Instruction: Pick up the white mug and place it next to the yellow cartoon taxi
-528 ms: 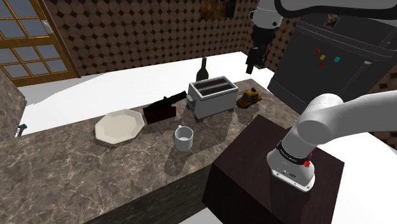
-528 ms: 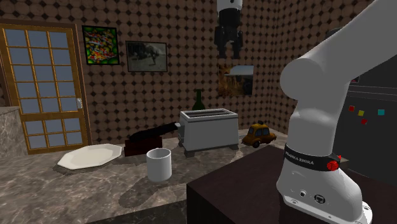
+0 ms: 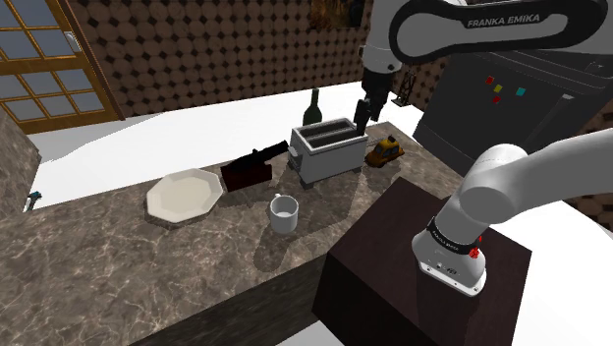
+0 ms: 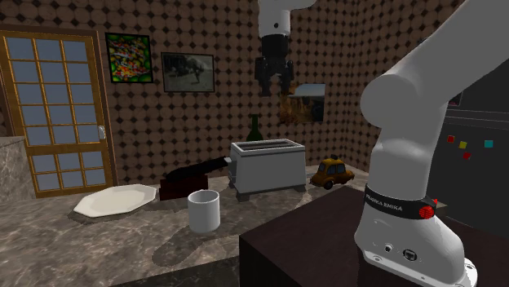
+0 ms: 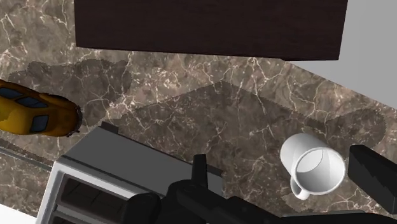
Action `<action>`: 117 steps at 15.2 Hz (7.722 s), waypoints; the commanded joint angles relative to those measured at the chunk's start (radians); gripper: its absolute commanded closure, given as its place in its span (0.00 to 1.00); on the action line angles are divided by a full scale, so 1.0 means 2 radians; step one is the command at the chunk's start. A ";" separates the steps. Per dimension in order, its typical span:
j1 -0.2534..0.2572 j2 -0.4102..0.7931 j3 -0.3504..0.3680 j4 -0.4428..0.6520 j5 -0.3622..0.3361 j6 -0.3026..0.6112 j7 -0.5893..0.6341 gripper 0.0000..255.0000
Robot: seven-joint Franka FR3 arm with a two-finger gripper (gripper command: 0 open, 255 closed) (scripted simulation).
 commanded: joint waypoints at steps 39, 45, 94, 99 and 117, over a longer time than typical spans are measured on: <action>0.099 0.614 0.094 0.181 -0.165 0.386 0.337 0.00; 0.099 0.614 0.094 0.181 -0.165 0.385 0.337 0.00; 0.054 0.413 0.153 0.204 -0.054 0.177 0.264 1.00; 0.046 0.386 0.150 0.199 -0.041 0.157 0.246 1.00; -0.053 0.218 0.027 0.012 -0.019 0.181 0.008 1.00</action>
